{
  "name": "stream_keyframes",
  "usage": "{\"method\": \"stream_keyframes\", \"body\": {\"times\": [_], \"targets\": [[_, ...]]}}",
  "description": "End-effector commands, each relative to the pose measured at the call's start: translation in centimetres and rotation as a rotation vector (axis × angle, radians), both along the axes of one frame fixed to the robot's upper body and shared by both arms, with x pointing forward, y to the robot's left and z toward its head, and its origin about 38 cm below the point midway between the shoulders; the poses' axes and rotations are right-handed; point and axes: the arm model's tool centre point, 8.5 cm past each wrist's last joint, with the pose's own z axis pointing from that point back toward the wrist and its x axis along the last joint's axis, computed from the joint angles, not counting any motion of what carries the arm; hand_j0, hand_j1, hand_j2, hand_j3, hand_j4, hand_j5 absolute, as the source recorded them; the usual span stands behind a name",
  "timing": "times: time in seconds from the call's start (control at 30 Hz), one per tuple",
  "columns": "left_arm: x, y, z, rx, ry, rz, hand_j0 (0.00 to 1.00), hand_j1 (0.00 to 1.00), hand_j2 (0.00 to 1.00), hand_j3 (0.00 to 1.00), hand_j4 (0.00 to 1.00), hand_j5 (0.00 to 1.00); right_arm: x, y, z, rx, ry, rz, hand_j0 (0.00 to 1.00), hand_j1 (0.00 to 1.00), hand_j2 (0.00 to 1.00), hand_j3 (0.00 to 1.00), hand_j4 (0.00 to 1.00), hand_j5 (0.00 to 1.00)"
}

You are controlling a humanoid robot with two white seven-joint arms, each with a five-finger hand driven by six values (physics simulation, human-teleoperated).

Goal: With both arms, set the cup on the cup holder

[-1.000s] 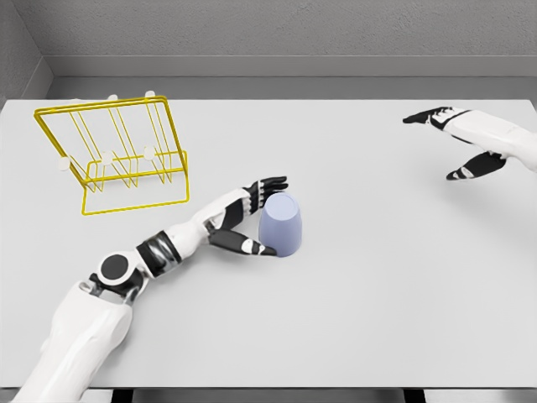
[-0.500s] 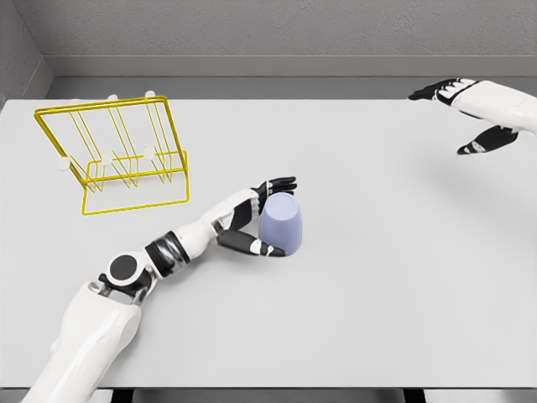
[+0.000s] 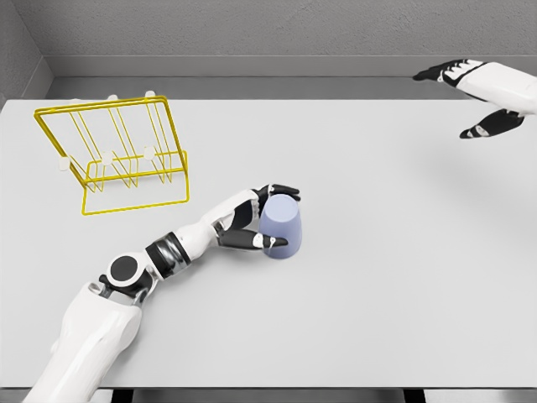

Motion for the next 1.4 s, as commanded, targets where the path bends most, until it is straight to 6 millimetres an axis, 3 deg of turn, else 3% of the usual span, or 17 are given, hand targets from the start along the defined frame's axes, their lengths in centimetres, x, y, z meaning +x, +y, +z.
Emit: {"method": "stream_keyframes", "body": {"times": [0.0, 0.4, 0.8, 0.9, 1.07, 1.37], "targets": [[0.0, 0.0, 0.1, -0.008, -0.001, 0.0, 0.67, 0.67, 0.67, 0.67, 0.67, 0.67, 0.1, 0.1, 0.1, 0.008, -0.002, -0.001, 1.0, 1.0, 1.0, 1.0, 1.0, 1.0], [0.1, 0.2, 0.3, -0.013, -0.009, 0.006, 0.45, 0.45, 0.45, 0.45, 0.45, 0.45, 0.2, 0.6, -0.1, 0.011, 0.002, 0.011, 1.0, 1.0, 1.0, 1.0, 1.0, 1.0], [0.0, 0.5, 0.8, -0.016, -0.026, 0.005, 0.4, 0.4, 0.4, 0.4, 0.4, 0.4, 0.1, 0.5, -0.1, 0.009, 0.003, 0.009, 1.0, 1.0, 1.0, 1.0, 1.0, 1.0], [0.0, 0.0, 2.9, -0.039, -0.079, -0.013, 0.4, 0.4, 0.4, 0.4, 0.4, 0.4, 0.1, 0.5, -0.1, 0.009, 0.003, 0.009, 1.0, 1.0, 1.0, 1.0, 1.0, 1.0], [-0.4, -0.2, 4.7, -0.048, -0.128, -0.032, 0.4, 0.4, 0.4, 0.4, 0.4, 0.4, 0.2, 0.6, -0.2, 0.01, 0.003, 0.011, 1.0, 1.0, 1.0, 1.0, 1.0, 1.0], [0.1, 2.4, 8.2, -0.072, -0.21, -0.011, 0.4, 0.4, 0.4, 0.4, 0.4, 0.4, 0.2, 0.7, 0.0, 0.011, 0.0, 0.012, 1.0, 1.0, 1.0, 1.0, 1.0, 1.0]]}}
